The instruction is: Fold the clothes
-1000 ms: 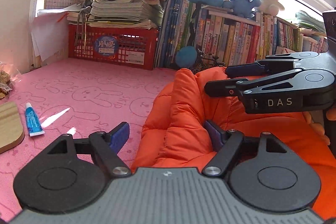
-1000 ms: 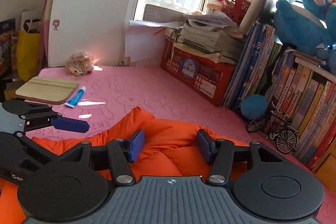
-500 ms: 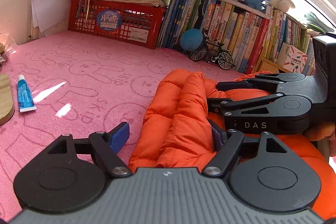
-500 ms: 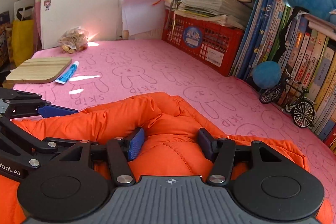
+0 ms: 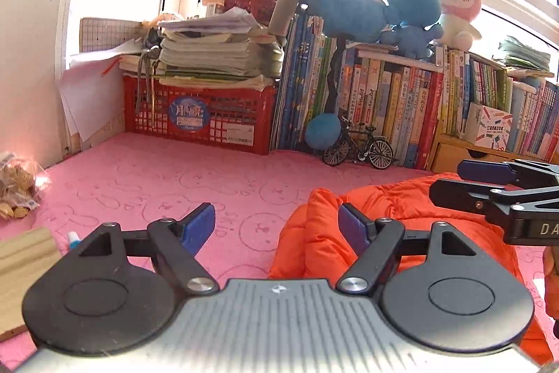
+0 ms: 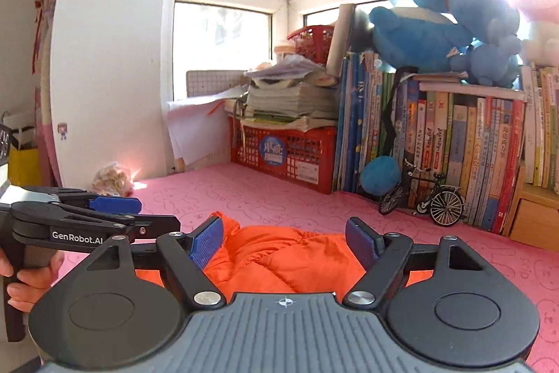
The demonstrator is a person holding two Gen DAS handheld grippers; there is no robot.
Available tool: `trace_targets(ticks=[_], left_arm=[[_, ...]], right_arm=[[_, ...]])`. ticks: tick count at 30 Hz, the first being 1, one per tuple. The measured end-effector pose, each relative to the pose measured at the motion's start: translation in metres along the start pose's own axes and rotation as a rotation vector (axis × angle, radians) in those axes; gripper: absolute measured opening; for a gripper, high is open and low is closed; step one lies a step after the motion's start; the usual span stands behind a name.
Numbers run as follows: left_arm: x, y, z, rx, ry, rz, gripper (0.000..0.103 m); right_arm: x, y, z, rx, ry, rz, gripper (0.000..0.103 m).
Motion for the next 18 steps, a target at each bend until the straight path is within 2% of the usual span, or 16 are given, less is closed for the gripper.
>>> trace_targets(ticks=[3, 6, 9, 12, 14, 18], left_arm=[[-0.017, -0.006, 0.019, -0.053, -0.072, -0.066, 0.077], [-0.033, -0.024, 0.022, -0.049, -0.161, -0.098, 0.077], [-0.043, -0.050, 0.012, 0.020, -0.271, -0.069, 0.077], [-0.044, -0.066, -0.009, 0.060, -0.371, -0.007, 0.079], [-0.040, -0.070, -0.020, 0.068, -0.380, 0.005, 0.079], [-0.031, -0.072, -0.035, 0.088, -0.303, -0.020, 0.079]], right_arm=[[-0.022, 0.023, 0.009, -0.048, -0.117, -0.079, 0.078], [-0.039, 0.028, 0.009, -0.049, -0.163, -0.142, 0.080], [-0.049, 0.016, -0.004, 0.003, -0.140, -0.196, 0.081], [-0.056, 0.000, -0.023, 0.067, -0.136, -0.219, 0.081], [-0.063, -0.006, -0.033, 0.088, -0.175, -0.213, 0.083], [-0.078, -0.012, -0.044, 0.110, -0.275, -0.186, 0.090]])
Point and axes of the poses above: each gripper's, at about its wrist camera, not at the fingertips, and y roughly against the way its jaws point, x to its left, z to its top, the point moved 3 cm from there along -y, roughly the way its jaws point, and after that the axes turned 3 degrees about -x, right-handed, at the moved point
